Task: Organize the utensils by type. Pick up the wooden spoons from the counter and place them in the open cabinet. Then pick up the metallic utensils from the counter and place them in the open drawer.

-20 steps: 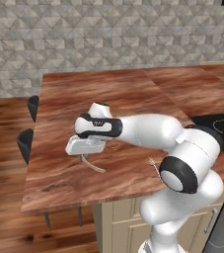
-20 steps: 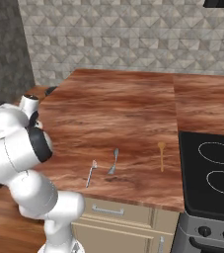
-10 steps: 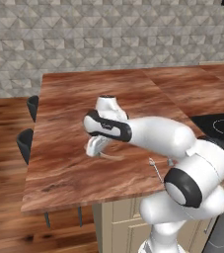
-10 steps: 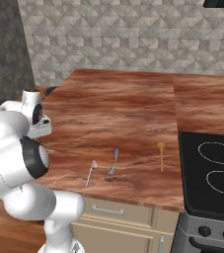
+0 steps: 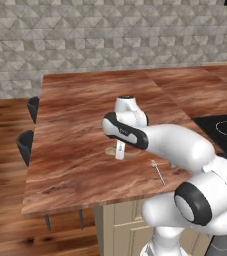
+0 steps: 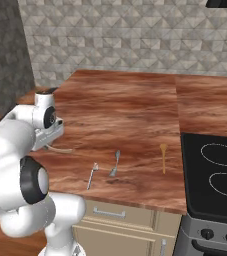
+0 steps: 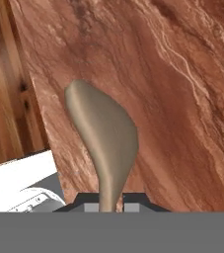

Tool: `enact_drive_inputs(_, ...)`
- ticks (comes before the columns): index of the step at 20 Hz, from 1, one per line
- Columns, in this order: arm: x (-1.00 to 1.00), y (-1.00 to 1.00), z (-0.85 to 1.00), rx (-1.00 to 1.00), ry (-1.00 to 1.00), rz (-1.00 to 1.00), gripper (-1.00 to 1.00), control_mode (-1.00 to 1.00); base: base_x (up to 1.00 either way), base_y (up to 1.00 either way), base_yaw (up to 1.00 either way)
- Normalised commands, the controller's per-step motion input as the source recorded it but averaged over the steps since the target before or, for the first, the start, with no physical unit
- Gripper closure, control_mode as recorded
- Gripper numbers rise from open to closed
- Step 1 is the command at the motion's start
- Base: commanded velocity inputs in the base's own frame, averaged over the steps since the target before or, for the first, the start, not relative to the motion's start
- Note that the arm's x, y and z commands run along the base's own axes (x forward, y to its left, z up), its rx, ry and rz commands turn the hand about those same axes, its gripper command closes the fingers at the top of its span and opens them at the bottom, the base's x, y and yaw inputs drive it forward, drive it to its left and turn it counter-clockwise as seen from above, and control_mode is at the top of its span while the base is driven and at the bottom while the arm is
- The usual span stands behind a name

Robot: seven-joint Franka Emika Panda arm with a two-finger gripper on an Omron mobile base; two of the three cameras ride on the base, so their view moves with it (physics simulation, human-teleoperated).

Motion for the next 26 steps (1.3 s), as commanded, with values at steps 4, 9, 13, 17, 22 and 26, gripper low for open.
enact_drive_inputs(4,-0.02,-0.57,0.13,0.05,0.00,0.19,1.00,-1.00,0.00,0.00,0.00)
enact_drive_inputs(9,-0.10,-0.38,0.16,0.01,-0.01,0.04,1.00,-1.00,0.00,0.00,0.00)
enact_drive_inputs(13,-0.27,-0.34,0.10,0.00,-0.01,-0.03,1.00,-1.00,0.00,0.00,0.00)
enact_drive_inputs(17,-0.24,-0.26,0.02,0.00,0.00,-0.11,1.00,-1.00,0.00,0.00,0.00)
enact_drive_inputs(22,-0.07,-0.11,0.00,0.00,0.00,-0.03,1.00,-1.00,0.00,0.00,0.00)
enact_drive_inputs(26,0.00,0.00,0.00,0.00,0.00,0.00,1.00,-1.00,0.00,0.00,0.00)
